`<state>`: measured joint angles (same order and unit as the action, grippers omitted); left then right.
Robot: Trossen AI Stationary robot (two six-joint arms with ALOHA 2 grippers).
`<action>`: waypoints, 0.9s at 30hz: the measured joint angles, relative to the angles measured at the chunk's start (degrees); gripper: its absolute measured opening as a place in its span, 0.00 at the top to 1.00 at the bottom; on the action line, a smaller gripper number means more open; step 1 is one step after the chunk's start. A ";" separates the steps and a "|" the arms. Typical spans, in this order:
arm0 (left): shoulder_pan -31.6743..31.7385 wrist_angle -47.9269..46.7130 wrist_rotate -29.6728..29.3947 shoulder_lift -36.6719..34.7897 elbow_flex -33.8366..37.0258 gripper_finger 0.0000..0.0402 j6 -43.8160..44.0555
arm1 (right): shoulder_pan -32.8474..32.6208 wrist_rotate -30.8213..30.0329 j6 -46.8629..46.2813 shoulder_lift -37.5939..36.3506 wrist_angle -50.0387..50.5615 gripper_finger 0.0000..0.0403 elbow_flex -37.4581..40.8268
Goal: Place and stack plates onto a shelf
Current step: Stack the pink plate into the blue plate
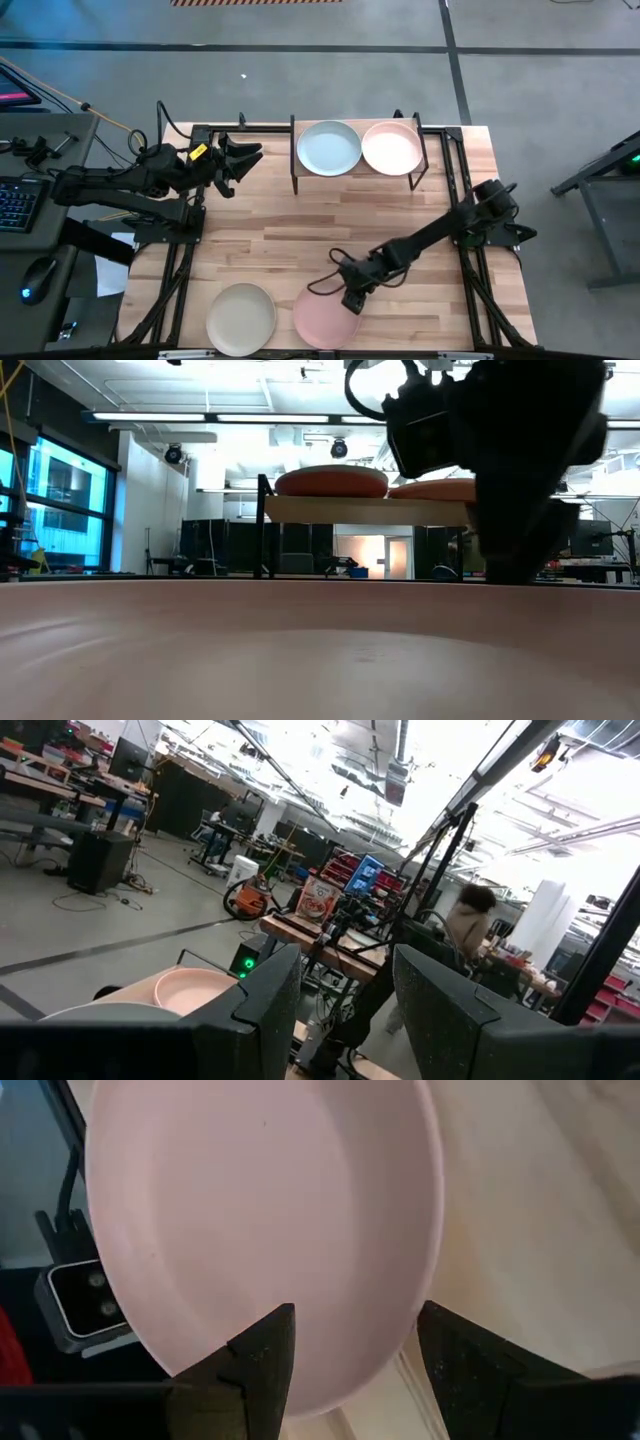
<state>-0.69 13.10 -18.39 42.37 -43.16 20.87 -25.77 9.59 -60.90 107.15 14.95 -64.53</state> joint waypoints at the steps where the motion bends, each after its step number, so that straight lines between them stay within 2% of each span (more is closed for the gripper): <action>1: 0.00 -0.01 0.00 0.00 0.00 0.62 -0.01 | -0.29 -0.13 -0.73 0.17 0.14 0.52 -0.02; 4: 0.00 -0.17 0.00 0.00 0.00 0.62 -0.03 | -1.19 -1.38 -3.78 0.99 2.78 0.55 -0.09; 6: 0.02 -0.20 0.00 0.00 0.00 0.62 -0.01 | -1.72 -2.48 -5.50 1.54 4.46 0.61 -0.09; 10: 0.01 -0.17 0.00 0.00 0.00 0.62 0.02 | -2.11 -3.15 -6.19 1.63 5.78 0.88 0.10; 12: 0.02 0.00 0.00 0.00 0.00 0.62 -0.01 | -1.94 -3.13 -5.43 1.63 5.25 0.96 0.09; 15: 0.01 0.07 -0.02 0.00 0.00 0.62 -0.01 | -0.65 -2.38 -4.55 1.62 5.37 0.95 0.11; 19: 0.01 0.13 -0.13 -0.01 0.00 0.62 -0.01 | 1.82 -1.55 1.32 -1.35 8.47 0.99 0.17; 22: 0.02 0.15 -0.17 -0.01 0.00 0.62 -0.02 | 4.35 -2.64 7.16 -6.98 17.10 0.99 0.15; 27: 0.02 0.13 -0.39 0.00 0.00 0.62 -0.03 | 9.51 -8.49 16.08 -18.44 35.48 1.00 0.66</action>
<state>-0.67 13.23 -18.79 42.37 -43.16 20.84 -16.26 1.10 -44.82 88.71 50.43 -63.87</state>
